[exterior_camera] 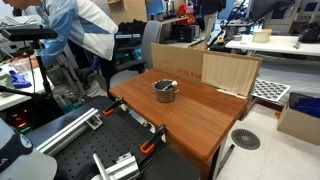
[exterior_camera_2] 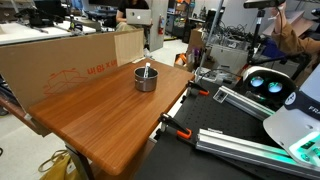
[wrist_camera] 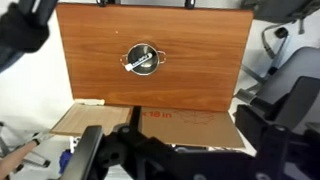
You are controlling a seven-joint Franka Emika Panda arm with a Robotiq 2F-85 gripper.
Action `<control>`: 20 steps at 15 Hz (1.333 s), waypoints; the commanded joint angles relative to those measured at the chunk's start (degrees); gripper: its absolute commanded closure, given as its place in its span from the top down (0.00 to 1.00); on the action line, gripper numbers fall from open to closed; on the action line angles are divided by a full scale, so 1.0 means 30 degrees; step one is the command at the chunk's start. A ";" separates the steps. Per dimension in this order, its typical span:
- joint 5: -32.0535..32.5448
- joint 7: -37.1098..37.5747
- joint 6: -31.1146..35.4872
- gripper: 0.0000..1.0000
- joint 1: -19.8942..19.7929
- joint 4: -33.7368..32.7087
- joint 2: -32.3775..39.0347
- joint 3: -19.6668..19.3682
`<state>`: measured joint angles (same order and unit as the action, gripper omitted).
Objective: Remove the marker from the silver pot and put it on the table
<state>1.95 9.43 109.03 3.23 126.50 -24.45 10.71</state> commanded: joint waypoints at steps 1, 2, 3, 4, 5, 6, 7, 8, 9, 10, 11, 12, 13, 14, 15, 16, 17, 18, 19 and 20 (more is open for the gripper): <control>-0.0436 0.0949 0.1117 1.00 0.0128 0.0375 0.0094 -0.0378; -0.0612 0.1224 0.1583 1.00 0.0083 0.0618 0.0119 -0.0499; -0.0846 0.1627 0.2199 1.00 0.0030 0.0971 0.0136 -0.0637; -0.1083 0.2092 0.2887 1.00 -0.0046 0.1395 0.0175 -0.0767; -0.1384 0.2422 0.3837 1.00 -0.0115 0.1924 0.0262 -0.0933; -0.1581 0.2582 0.4597 1.00 -0.0166 0.2378 0.0405 -0.1066; -0.1938 0.2699 0.5388 1.00 -0.0177 0.2748 0.0827 -0.1242; -0.2209 0.2740 0.5893 1.00 -0.0175 0.3103 0.1145 -0.1378; -0.2648 0.2822 0.6535 1.00 -0.0219 0.3418 0.1667 -0.1573; -0.3002 0.3392 0.7277 1.00 -0.0347 0.3701 0.2132 -0.1634; -0.3513 0.3540 0.7598 1.00 -0.0427 0.3711 0.2900 -0.1862; -0.3919 0.3628 0.7844 1.00 -0.0509 0.3682 0.3590 -0.2057; -0.4405 0.3532 0.8070 1.00 -0.0573 0.3608 0.4335 -0.2273; -0.4783 0.3554 0.8385 1.00 -0.0639 0.3520 0.5009 -0.2429; -0.5202 0.3520 0.8801 1.00 -0.0672 0.3432 0.5711 -0.2590; -0.5576 0.3520 0.9199 1.00 -0.0676 0.3344 0.6280 -0.2706; -0.5876 0.3481 0.9458 1.00 -0.0664 0.3165 0.6926 -0.2791; -0.6166 0.3561 0.9876 1.00 -0.0638 0.3070 0.7419 -0.2818; -0.6262 0.3772 1.0384 1.00 -0.0630 0.2944 0.7993 -0.2806; -0.6368 0.3988 1.0885 1.00 -0.0611 0.2853 0.8439 -0.2794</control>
<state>-14.82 19.85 138.60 1.14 136.84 -2.67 2.42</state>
